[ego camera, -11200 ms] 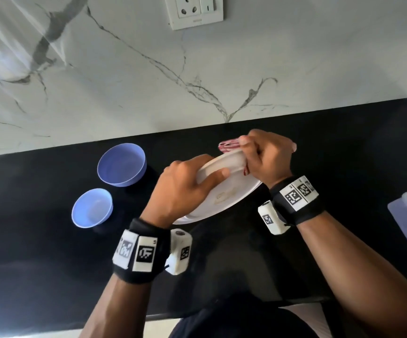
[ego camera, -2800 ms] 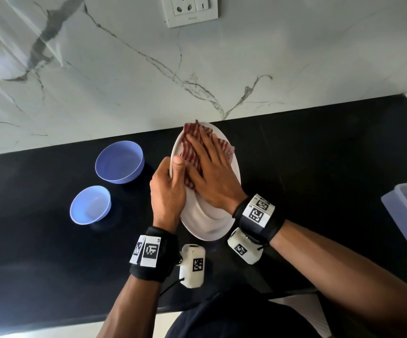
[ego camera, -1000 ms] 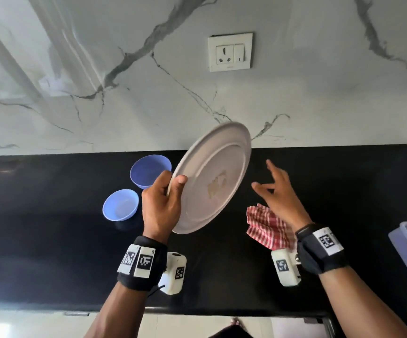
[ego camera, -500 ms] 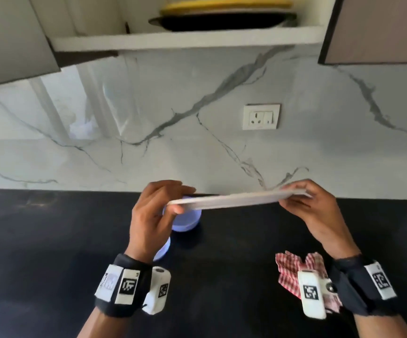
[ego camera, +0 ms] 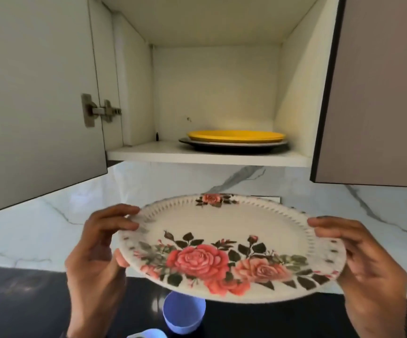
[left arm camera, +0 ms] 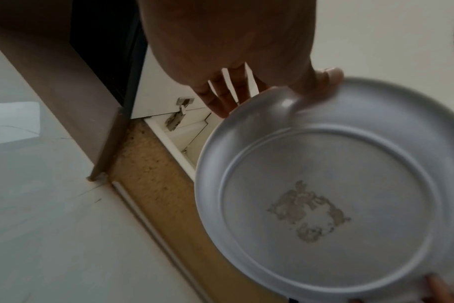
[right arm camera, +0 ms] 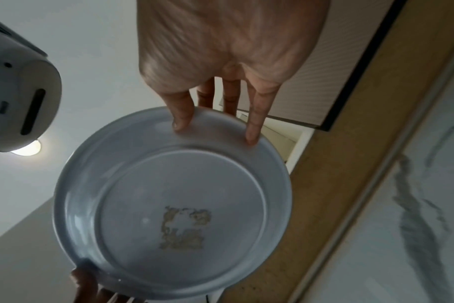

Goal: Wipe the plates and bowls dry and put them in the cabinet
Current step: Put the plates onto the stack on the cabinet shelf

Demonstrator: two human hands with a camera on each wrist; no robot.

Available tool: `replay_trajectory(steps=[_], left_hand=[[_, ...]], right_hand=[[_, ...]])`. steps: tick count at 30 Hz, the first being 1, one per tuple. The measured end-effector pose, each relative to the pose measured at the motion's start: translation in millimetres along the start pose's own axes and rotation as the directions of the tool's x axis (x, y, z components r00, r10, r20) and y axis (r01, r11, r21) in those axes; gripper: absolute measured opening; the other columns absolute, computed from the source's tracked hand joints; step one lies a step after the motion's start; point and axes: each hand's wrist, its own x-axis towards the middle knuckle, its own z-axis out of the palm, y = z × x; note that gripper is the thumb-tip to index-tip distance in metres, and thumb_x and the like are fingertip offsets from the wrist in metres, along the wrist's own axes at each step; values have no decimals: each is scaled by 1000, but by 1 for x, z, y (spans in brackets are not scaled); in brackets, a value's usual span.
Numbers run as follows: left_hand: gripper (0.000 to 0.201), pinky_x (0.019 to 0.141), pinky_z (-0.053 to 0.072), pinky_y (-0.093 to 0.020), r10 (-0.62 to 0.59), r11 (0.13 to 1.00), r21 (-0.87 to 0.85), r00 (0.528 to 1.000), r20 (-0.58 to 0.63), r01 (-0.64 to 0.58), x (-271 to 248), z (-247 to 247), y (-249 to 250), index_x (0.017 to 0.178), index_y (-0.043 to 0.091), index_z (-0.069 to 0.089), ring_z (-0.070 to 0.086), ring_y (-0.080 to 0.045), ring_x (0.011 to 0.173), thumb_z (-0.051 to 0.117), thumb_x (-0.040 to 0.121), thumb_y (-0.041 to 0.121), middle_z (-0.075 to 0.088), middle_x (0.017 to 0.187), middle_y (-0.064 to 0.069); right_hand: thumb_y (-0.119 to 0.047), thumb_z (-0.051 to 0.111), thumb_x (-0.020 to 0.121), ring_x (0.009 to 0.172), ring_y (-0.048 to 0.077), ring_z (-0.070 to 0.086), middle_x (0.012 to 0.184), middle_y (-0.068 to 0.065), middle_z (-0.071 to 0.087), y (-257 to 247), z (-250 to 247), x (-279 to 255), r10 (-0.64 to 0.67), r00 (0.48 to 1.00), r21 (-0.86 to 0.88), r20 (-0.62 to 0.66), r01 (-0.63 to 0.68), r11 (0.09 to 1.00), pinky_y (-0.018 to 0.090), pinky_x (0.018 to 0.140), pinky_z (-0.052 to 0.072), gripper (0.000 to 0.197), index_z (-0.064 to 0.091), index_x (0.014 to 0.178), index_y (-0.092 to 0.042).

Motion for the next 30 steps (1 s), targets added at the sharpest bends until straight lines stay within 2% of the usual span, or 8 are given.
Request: replay_trajectory(steps=[2,6,11,15,18,21,23,30], left_hand=[[55,100,54,-35,8,999,-53,1000,-8,-8,17,2,11,98,11,65,62,-21,117,70,87,64,65,116,-2],[43,102,52,-37,32,994,-104,999,-23,-34,48,8,28,104,27,72,60,-29,122,71,86,66,65,119,-4],[36,101,54,-35,-29,992,-128,998,-57,21,85,21,34,107,38,75,65,-26,119,78,81,63,68,125,-10],[39,90,57,-28,-98,988,-125,992,-84,87,112,36,28,113,28,74,71,-25,114,78,85,54,73,123,-13],[30,89,55,-21,-154,981,-133,983,-98,141,130,50,21,117,14,74,73,-11,106,76,91,28,76,118,-7],[26,87,54,-15,-168,983,-88,981,-98,159,142,64,9,120,4,74,72,-4,102,72,95,11,75,118,-9],[24,85,54,-14,-198,979,-73,973,-117,191,147,72,-2,120,4,75,71,-5,101,71,97,11,76,116,-11],[21,97,56,-23,-287,958,-41,949,-128,284,151,92,-33,119,13,77,70,-15,113,69,100,15,77,115,-3]], right_hand=[[-22,77,81,119,36,60,115,15,65,-10,6,15,-73,997,17,-21,74,997,43,90,59,26,72,106,-23],[-35,71,91,119,38,60,118,22,61,-21,15,47,-201,978,0,-58,202,979,47,95,57,40,59,116,-7],[-1,64,91,117,35,62,120,22,60,-20,24,91,-265,957,-31,-118,263,964,40,96,55,27,55,117,2],[-9,66,96,112,21,66,119,19,62,-17,31,121,-259,948,-31,-187,257,966,30,96,54,24,59,116,0],[-12,69,95,110,29,68,120,21,64,-2,34,140,-206,949,-71,-238,194,978,44,98,56,22,63,113,0],[-16,74,94,109,32,68,118,18,66,15,38,152,-173,948,-100,-268,151,983,54,97,55,18,67,110,-15],[-18,75,92,107,30,69,117,16,67,22,42,156,-149,944,-107,-294,122,987,53,95,56,18,67,107,-23],[-29,73,89,109,16,68,119,6,67,40,48,161,-128,933,-206,-335,60,977,39,96,58,25,66,112,-21]])
